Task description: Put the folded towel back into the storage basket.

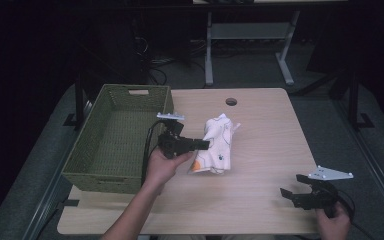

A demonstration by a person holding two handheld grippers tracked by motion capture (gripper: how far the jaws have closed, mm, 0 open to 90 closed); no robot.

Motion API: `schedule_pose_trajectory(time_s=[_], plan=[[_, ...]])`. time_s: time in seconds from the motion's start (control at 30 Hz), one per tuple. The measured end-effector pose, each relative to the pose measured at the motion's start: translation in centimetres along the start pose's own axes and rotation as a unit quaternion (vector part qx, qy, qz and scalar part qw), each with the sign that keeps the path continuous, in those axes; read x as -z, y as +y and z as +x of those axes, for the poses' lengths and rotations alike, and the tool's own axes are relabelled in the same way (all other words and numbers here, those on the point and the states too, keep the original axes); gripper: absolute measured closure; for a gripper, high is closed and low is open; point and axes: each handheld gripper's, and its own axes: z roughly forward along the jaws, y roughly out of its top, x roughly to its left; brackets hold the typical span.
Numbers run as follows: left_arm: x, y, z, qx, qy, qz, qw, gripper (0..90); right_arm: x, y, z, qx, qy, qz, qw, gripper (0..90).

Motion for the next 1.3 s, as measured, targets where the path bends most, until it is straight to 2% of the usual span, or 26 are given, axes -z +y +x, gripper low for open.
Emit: schedule_pose_trajectory(time_s=[0.6, 0.9, 1.3], plan=[[4.7, 1.9, 1.1, -0.011, 0.010, -0.007, 0.9999, 81.9, 0.1, -0.1, 0.2, -0.007, -0.010, -0.005, 0.9999, 13.7], [7.3, 1.5, 2.1, 0.002, 0.024, -0.021, 0.9995, 81.9, 0.1, -0.1, 0.7, 0.002, -0.018, 0.003, 0.9998, 13.7], [10.0, 1.1, 3.2, 0.005, 0.040, -0.026, 0.9988, 81.9, -0.1, 0.0, 1.1, 0.008, -0.025, 0.006, 0.9996, 13.8]])
